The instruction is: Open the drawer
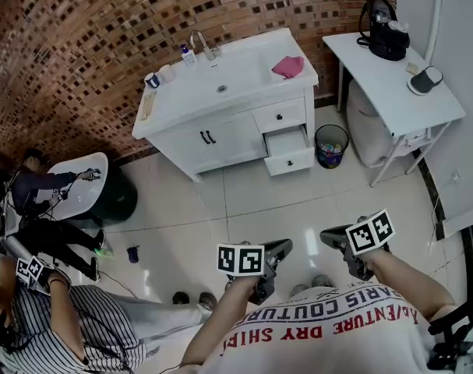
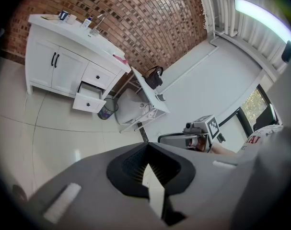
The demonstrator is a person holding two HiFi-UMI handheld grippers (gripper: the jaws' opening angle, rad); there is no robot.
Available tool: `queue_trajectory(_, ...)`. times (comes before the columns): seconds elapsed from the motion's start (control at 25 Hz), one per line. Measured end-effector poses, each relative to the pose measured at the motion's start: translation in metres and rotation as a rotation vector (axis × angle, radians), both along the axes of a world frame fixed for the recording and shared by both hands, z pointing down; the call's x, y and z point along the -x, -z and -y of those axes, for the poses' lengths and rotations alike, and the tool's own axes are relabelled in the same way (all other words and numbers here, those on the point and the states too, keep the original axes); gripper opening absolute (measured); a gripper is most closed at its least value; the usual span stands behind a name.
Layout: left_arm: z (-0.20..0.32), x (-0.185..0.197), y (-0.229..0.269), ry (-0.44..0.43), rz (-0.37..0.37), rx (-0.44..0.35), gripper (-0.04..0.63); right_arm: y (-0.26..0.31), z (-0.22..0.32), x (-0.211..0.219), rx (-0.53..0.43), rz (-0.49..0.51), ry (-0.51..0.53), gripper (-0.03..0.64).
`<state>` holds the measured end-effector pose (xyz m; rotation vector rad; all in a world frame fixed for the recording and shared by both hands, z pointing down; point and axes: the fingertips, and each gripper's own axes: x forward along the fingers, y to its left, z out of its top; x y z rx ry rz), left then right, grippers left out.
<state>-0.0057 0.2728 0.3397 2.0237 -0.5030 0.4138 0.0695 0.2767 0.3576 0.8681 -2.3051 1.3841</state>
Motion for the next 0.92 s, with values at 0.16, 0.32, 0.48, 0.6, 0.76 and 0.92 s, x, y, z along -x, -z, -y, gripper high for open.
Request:
queue_trajectory(0.16, -0.004, 0.009, 0.001, -0.012, -0.013, 0.003, -0.006, 0.003, -0.004, 0.012, -0.007, -0.009, -0.008, 0.006)
queue_trajectory(0.32, -0.007, 0.012, -0.003, -0.022, -0.022, 0.005, -0.006, -0.004, -0.010, 0.015, 0.003, -0.014, -0.019, 0.006)
queue_trajectory(0.48, -0.010, 0.015, -0.003, -0.040, -0.018, 0.002, -0.008, -0.004, -0.011, 0.019, 0.000, -0.020, -0.023, 0.006)
queue_trajectory(0.6, -0.007, 0.018, 0.002, -0.030, -0.021, -0.005, -0.008, -0.002, -0.011, 0.023, -0.007, -0.021, -0.015, 0.006)
queue_trajectory(0.76, -0.009, 0.021, 0.006, -0.035, -0.028, -0.017, -0.006, -0.001, -0.013, 0.029, -0.007, -0.027, -0.008, 0.006)
queue_trajectory(0.92, -0.011, 0.029, 0.004, -0.030, -0.029, -0.019, -0.006, -0.004, -0.018, 0.036, -0.006, -0.029, -0.009, 0.006)
